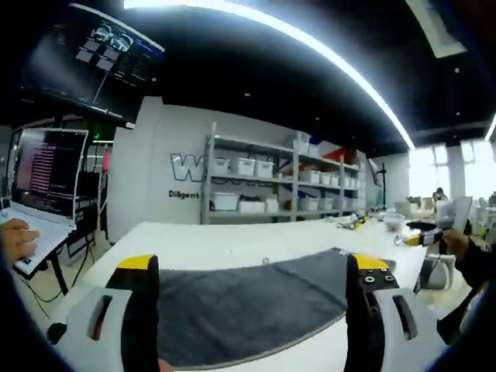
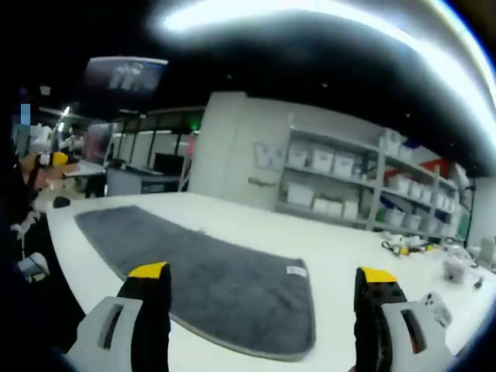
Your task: Open the folded towel by lifting each exposed corner and separating the folded layers until the towel lies flat within the target outline without major curled edges
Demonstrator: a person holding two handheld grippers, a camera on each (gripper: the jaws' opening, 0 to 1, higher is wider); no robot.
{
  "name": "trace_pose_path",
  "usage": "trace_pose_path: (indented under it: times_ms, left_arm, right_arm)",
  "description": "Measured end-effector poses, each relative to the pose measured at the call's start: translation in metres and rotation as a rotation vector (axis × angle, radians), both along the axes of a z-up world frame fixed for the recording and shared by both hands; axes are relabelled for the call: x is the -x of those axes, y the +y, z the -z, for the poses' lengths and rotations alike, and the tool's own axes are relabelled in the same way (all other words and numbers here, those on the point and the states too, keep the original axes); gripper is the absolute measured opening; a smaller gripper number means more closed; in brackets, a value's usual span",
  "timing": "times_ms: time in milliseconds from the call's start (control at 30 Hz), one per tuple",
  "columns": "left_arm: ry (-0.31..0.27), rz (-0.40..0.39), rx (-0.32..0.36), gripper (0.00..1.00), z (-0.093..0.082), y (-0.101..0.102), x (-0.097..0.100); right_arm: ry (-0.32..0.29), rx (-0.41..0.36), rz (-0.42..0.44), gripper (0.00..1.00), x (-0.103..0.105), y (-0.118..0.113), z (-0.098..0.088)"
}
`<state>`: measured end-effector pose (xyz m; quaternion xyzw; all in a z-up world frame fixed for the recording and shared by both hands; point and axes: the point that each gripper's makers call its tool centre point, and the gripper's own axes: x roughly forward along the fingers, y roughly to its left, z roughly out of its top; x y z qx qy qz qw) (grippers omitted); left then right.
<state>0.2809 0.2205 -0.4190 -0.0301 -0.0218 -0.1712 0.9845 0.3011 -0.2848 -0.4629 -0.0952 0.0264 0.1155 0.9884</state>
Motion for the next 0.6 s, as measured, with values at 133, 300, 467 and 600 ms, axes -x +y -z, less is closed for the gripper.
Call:
trace_pose_path:
  times_ms: [133, 300, 467, 600]
  left_arm:
    - [0.045, 0.007, -0.057, 0.98, 0.017, -0.003, 0.003]
    - [0.023, 0.005, -0.052, 0.99, 0.012, -0.006, 0.004]
    - [0.046, 0.036, -0.063, 0.99, 0.015, -0.017, 0.007]
    - [0.043, 0.046, -0.064, 0.99, 0.012, -0.019, 0.009]
  right_arm:
    - [-0.004, -0.008, 0.017, 1.00, 0.006, -0.005, -0.003]
    - [-0.012, -0.088, 0.034, 1.00, 0.015, -0.014, -0.002]
    - [-0.007, -0.073, 0.030, 1.00, 0.012, -0.015, -0.004]
    - [0.002, -0.062, 0.008, 1.00, 0.012, -0.008, -0.005]
